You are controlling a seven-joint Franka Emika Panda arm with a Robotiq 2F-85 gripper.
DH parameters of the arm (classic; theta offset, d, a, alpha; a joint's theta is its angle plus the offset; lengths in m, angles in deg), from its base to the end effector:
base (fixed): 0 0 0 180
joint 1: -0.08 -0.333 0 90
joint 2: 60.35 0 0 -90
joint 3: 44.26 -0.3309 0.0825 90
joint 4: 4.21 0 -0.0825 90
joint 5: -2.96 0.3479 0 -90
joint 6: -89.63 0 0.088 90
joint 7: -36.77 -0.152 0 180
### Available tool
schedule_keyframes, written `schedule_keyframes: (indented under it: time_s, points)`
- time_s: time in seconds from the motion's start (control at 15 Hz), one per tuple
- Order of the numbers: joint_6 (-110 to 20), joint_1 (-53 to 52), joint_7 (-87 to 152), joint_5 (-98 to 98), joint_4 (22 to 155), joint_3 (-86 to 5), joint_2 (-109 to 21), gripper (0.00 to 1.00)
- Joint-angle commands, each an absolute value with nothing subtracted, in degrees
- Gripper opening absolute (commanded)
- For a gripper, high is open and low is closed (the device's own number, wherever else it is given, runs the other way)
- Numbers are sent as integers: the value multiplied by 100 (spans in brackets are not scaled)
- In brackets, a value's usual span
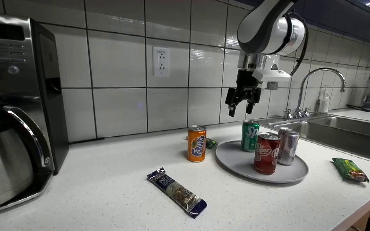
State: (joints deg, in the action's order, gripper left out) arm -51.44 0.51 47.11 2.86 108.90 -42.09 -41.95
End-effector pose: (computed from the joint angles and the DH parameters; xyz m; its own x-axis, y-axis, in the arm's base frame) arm 0.6094 -0.0267 0.3170 0.9769 0.1405 0.1612 0.1353 -0.9899 0.0429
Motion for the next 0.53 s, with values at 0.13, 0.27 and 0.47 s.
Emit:
schedule_keyframes:
  time_s: [0.13, 0.27, 0.47]
  points:
    - [-4845, 202, 5234, 291, 10620, -4413, -4158, 100]
    - [-5064, 142, 5012, 240, 10778, -4369, -4187, 100]
    - [-5059, 154, 5098, 241, 10768, -4383, -4187, 100]
